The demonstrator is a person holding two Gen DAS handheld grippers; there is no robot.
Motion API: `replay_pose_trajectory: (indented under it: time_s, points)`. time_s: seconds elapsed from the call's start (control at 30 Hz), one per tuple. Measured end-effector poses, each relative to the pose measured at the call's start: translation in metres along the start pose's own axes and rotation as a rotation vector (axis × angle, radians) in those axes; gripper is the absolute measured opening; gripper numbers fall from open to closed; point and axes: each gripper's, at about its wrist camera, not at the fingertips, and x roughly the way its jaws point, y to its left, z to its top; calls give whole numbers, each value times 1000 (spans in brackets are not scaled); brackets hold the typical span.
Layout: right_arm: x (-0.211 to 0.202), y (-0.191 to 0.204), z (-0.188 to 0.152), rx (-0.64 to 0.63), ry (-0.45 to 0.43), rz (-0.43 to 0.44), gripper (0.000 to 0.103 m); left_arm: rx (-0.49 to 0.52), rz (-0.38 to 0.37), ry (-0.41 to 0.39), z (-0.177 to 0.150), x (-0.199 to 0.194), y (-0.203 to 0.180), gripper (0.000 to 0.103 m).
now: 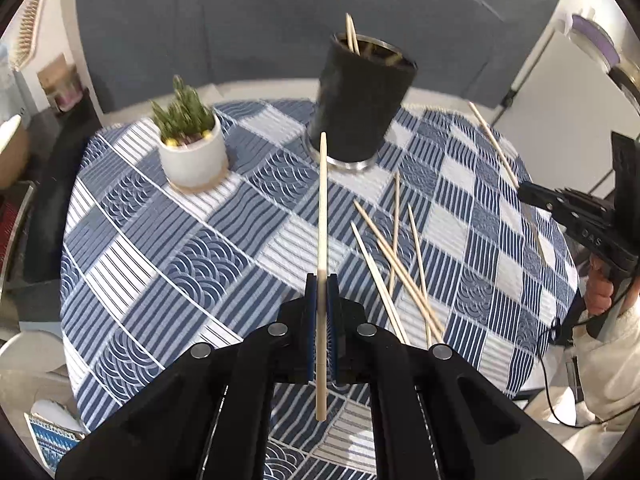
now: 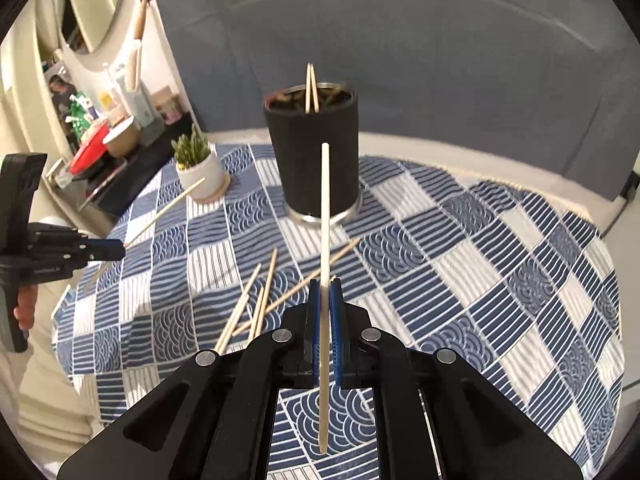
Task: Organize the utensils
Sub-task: 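Lift the held sticks with both grippers and carry them over the black cup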
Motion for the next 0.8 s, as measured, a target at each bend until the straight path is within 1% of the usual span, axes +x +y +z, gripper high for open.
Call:
replay_pose_trajectory:
  time_s: [0.17, 0.37, 0.67, 0.8]
  points:
    - [-13, -5, 21, -16, -46, 4, 5, 3, -8, -56, 24, -13, -3, 5]
    - [-16, -16, 50, -25, -87, 11, 5, 22, -4, -113, 61, -18, -9, 5]
    - [-9, -28, 106, -41, -148, 87, 5, 42, -43, -161, 126, -9, -22, 5]
    - [-2, -32, 134, -48, -193, 136, 5, 40, -70, -200, 156, -10, -27, 5]
